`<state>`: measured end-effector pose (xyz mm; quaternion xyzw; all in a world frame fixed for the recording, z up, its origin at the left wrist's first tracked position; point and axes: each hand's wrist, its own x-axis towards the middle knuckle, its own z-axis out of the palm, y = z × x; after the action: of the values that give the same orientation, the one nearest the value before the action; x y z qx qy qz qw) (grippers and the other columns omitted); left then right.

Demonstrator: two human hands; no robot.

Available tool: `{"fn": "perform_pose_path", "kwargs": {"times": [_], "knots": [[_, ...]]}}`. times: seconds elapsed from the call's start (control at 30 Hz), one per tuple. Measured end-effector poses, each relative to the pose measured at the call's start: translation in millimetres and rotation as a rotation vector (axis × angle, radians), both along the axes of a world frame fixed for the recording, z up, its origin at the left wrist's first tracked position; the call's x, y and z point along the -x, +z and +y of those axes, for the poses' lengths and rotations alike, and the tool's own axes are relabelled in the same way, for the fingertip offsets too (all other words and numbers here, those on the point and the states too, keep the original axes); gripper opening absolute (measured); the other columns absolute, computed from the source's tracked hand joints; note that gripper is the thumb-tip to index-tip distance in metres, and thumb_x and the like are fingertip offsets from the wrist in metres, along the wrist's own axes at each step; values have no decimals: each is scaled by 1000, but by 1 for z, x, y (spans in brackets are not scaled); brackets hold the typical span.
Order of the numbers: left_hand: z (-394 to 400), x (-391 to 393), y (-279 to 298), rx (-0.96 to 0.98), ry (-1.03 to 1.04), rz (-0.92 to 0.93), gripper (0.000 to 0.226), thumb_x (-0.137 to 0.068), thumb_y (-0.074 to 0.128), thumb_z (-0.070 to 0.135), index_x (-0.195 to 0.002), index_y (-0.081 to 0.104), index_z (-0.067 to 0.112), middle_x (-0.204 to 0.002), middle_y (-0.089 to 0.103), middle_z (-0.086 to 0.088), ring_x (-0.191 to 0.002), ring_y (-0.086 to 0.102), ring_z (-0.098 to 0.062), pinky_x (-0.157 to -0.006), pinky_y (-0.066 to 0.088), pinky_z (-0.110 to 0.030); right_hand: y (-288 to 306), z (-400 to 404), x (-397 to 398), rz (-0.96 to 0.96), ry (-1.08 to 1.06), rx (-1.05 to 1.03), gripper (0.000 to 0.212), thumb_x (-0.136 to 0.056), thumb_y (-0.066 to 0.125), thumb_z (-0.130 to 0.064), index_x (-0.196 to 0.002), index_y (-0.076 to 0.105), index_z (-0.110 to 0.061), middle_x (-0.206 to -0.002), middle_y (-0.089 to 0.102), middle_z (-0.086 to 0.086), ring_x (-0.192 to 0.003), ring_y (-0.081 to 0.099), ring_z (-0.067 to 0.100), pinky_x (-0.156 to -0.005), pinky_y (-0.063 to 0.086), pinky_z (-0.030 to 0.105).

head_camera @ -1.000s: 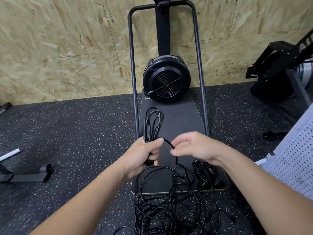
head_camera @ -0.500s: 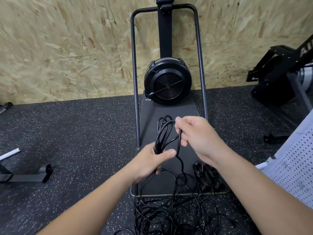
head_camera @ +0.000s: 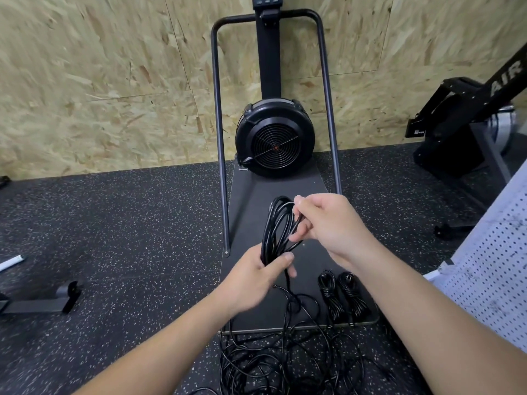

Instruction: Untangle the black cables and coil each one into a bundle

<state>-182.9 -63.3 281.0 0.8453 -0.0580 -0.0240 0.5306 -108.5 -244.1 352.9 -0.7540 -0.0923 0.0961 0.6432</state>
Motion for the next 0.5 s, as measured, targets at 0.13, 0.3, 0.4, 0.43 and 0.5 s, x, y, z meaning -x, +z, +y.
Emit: {"fn": "perform_pose_path", "kwargs": {"times": [0.13, 0.3, 0.4, 0.43, 0.5], "knots": [[0, 0, 1, -32, -26, 24, 44, -116, 54, 40, -95, 71, 6, -75, 68, -11, -62, 56, -12, -63, 45, -31, 0, -6, -3, -265, -71, 197, 31, -109, 64, -31, -84, 74, -17, -55, 71, 6, -65, 76, 22, -83, 58, 38], [-1, 0, 1, 187, -134, 116, 49, -117, 49, 41, -80, 49, 10, -66, 49, -14, -63, 62, -31, -74, 61, -44, -8, -6, -9, -249, -78, 115, 32, -107, 68, -29, -81, 77, -12, -57, 70, 8, -84, 79, 25, -99, 58, 44], [-4, 0, 1, 315, -92, 129, 55, -117, 47, 46, -88, 42, 0, -73, 37, -8, -59, 40, -23, -61, 51, -39, -12, -7, -14, -274, -96, 115, 29, -106, 71, -28, -82, 78, -13, -61, 71, 8, -73, 77, 19, -89, 60, 39], [-4, 1, 2, 347, -82, 136, 57, -117, 46, 47, -90, 41, -3, -74, 35, -8, -59, 38, -23, -60, 50, -38, -12, -8, -16, -288, -102, 115, 25, -104, 73, -27, -84, 79, -15, -66, 74, 7, -70, 76, 16, -84, 60, 38], [-4, 3, 2, 368, -66, 127, 55, -117, 45, 44, -89, 41, -3, -74, 34, -9, -61, 38, -23, -63, 52, -38, -11, -8, -18, -312, -116, 64, 10, -100, 80, -26, -93, 79, -19, -84, 79, 2, -74, 77, 15, -80, 62, 36]]}}
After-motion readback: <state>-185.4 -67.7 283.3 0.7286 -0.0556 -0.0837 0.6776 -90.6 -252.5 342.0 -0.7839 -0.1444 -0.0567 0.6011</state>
